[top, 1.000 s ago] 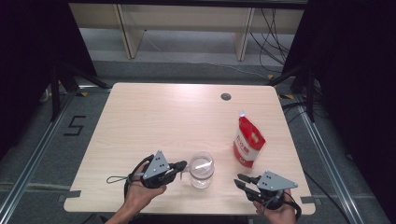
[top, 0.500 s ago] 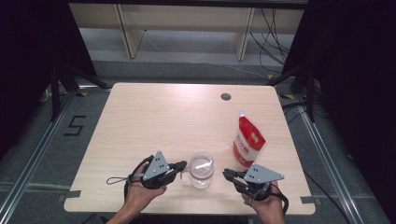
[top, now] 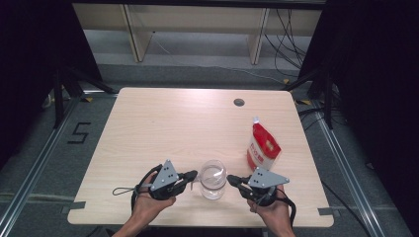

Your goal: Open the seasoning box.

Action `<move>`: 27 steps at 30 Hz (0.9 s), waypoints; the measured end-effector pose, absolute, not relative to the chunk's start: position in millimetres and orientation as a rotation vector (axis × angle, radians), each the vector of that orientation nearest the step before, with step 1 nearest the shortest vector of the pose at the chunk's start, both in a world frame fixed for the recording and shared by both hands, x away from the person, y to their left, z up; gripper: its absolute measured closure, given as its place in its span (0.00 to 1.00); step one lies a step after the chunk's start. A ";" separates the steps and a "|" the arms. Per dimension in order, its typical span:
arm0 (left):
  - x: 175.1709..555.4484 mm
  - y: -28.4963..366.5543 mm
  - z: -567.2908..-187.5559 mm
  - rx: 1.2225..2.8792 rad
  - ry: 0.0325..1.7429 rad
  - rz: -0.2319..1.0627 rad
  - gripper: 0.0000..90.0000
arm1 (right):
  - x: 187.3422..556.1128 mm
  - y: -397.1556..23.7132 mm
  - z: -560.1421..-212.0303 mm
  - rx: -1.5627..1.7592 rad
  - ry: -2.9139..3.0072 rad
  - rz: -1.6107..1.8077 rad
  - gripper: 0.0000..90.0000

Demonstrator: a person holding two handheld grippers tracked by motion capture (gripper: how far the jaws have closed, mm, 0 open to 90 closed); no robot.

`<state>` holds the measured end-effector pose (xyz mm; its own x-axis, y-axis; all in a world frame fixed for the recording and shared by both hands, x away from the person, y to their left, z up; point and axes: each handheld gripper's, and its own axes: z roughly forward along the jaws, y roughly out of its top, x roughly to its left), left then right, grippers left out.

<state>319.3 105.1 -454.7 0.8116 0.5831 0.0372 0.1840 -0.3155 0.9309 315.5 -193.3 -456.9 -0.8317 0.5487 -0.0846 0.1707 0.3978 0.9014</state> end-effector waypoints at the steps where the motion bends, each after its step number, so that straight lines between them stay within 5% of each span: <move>1: 319.4 105.2 -454.7 1.884 0.577 0.442 0.99 | 315.4 -192.2 -456.7 0.620 2.296 1.409 0.97; 10: 318.9 106.1 -454.4 1.886 0.576 0.431 0.97 | 315.7 -188.6 -452.7 0.604 2.285 1.419 0.98; 20: 315.3 122.7 -458.3 1.846 0.641 0.323 0.57 | 317.8 -183.4 -449.1 0.598 2.268 1.436 0.98; 27: 302.7 134.4 -479.1 1.941 0.676 0.344 0.39 | 317.7 -179.8 -444.3 0.577 2.260 1.436 0.98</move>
